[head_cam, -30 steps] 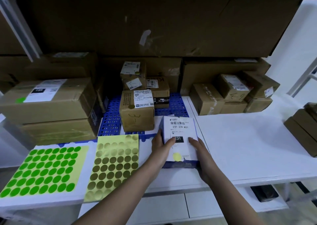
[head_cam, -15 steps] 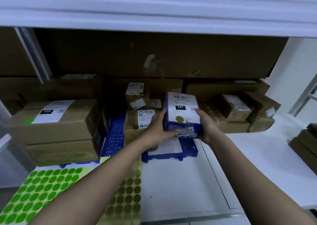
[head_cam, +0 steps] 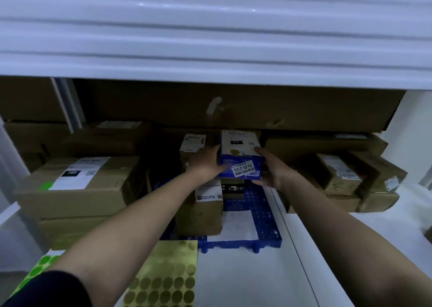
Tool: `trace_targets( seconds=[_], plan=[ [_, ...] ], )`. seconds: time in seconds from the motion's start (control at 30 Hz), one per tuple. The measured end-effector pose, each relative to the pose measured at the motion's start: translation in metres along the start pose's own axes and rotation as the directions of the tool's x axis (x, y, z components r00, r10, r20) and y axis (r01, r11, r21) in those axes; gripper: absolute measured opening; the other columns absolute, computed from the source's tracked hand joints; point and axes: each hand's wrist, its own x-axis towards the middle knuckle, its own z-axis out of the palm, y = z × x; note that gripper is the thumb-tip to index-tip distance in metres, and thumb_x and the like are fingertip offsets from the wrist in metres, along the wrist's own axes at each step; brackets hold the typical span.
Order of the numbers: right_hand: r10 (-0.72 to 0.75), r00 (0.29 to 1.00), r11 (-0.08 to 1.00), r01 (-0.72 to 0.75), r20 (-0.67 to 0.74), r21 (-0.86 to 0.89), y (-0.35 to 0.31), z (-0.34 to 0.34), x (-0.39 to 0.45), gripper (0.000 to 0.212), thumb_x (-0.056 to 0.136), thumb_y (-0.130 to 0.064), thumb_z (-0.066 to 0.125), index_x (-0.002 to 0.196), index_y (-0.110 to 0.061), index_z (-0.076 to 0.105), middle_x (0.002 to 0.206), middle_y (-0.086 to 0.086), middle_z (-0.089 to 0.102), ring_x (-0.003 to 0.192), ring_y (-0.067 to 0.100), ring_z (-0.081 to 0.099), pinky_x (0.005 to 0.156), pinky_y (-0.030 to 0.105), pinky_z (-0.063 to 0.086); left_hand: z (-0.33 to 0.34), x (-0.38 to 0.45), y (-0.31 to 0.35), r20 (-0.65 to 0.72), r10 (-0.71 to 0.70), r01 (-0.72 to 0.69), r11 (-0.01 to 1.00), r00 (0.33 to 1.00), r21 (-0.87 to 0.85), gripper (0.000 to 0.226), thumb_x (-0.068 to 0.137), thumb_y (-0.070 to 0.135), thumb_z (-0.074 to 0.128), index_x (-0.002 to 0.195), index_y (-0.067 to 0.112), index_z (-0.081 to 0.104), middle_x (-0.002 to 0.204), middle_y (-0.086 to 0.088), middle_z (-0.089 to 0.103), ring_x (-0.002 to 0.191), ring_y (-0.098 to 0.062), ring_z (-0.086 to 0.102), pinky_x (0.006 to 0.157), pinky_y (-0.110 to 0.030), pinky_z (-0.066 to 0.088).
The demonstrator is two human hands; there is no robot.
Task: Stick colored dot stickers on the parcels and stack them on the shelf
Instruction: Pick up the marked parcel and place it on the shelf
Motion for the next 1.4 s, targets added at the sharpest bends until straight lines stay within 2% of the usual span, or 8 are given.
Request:
trace_targets(
  seconds=[0.17,0.43,0.63,0.73,0.93,1.0,1.1,1.4],
  plan=[
    [-0.007,1.0,1.0,0.007,-0.026,-0.001,-0.009,0.017,0.02,0.049,0.088,-0.047,0.061,0.122,-0.015,0.05,0.098,0.008,0.063,0.085,0.021,0.063,0.061,0.033,0.052,-0.003,0.02,-0.025,0.028,-0.054,0.05,0.991,0.998,0.128,0.076,0.086,0.051,0.057,0.148,0.02,0.025,0.154,-0.007,0.025,0.14,-0.027,0.025,0.111,-0.043,0.029],
    [0.01,0.999,1.0,-0.011,-0.046,-0.009,-0.008,0.029,0.05,0.05,0.092,-0.048,0.056,0.127,-0.013,0.049,0.088,0.005,0.06,0.082,0.021,0.06,0.07,0.034,0.052,-0.002,0.031,-0.048,0.103,-0.115,0.092,0.974,0.988,0.208,0.064,0.095,0.042,0.043,0.151,0.021,0.017,0.159,-0.004,0.011,0.145,-0.026,0.013,0.116,-0.041,0.018],
    [-0.004,0.998,1.0,0.004,-0.067,-0.009,-0.007,0.033,0.065,0.047,0.096,-0.041,0.053,0.129,-0.009,0.048,0.118,0.014,0.062,0.071,0.019,0.056,0.058,0.033,0.049,0.002,0.03,-0.048,0.165,-0.165,0.124,0.964,0.972,0.234,0.06,0.098,0.04,0.038,0.151,0.025,0.015,0.159,0.0,0.008,0.145,-0.027,0.006,0.116,-0.043,0.014],
    [-0.012,0.995,1.0,0.013,-0.103,0.001,-0.004,0.033,0.073,0.047,0.096,-0.042,0.051,0.13,-0.009,0.047,0.123,0.015,0.061,0.084,0.024,0.059,0.071,0.037,0.05,0.003,0.03,-0.05,0.175,-0.168,0.13,0.969,0.97,0.209,0.061,0.097,0.04,0.039,0.151,0.026,0.014,0.159,0.001,0.007,0.145,-0.027,0.003,0.116,-0.047,0.014],
    [-0.077,0.996,0.989,0.083,0.052,-0.122,0.005,0.03,0.072,0.056,0.086,-0.036,0.069,0.127,-0.015,0.037,0.103,0.002,0.062,0.088,0.017,0.06,0.076,0.033,0.052,0.001,0.031,-0.055,0.2,-0.173,0.138,0.975,0.964,0.177,0.063,0.097,0.039,0.042,0.151,0.027,0.012,0.16,0.002,0.005,0.146,-0.027,0.0,0.117,-0.046,0.014],
    [-0.141,0.984,0.952,0.165,0.107,-0.259,0.01,0.027,0.072,0.064,0.084,-0.018,0.072,0.131,-0.02,0.028,0.11,-0.001,0.054,0.095,0.018,0.059,0.073,0.031,0.049,0.002,0.032,-0.056,0.197,-0.174,0.139,0.974,0.965,0.178,0.063,0.096,0.038,0.043,0.151,0.028,0.013,0.159,0.003,0.006,0.145,-0.027,0.001,0.116,-0.046,0.015],
    [-0.27,0.957,0.9,0.29,0.105,-0.327,0.016,0.024,0.077,0.084,0.081,-0.007,0.073,0.144,-0.012,0.019,0.136,0.01,0.048,0.121,0.029,0.051,0.095,0.041,0.047,0.003,0.033,-0.055,0.203,-0.164,0.131,0.977,0.965,0.167,0.064,0.096,0.036,0.044,0.151,0.027,0.014,0.159,0.002,0.007,0.145,-0.027,0.002,0.117,-0.047,0.015],
    [-0.516,0.856,0.467,0.321,0.041,-0.824,0.031,0.032,0.073,0.07,0.094,-0.042,0.054,0.149,-0.032,0.011,0.141,0.013,0.043,0.109,0.034,0.058,0.075,0.037,0.048,0.003,0.031,-0.055,0.186,-0.168,0.136,0.976,0.968,0.172,0.068,0.093,0.031,0.05,0.151,0.027,0.015,0.159,0.002,0.008,0.145,-0.027,0.003,0.116,-0.047,0.019]
  ],
)
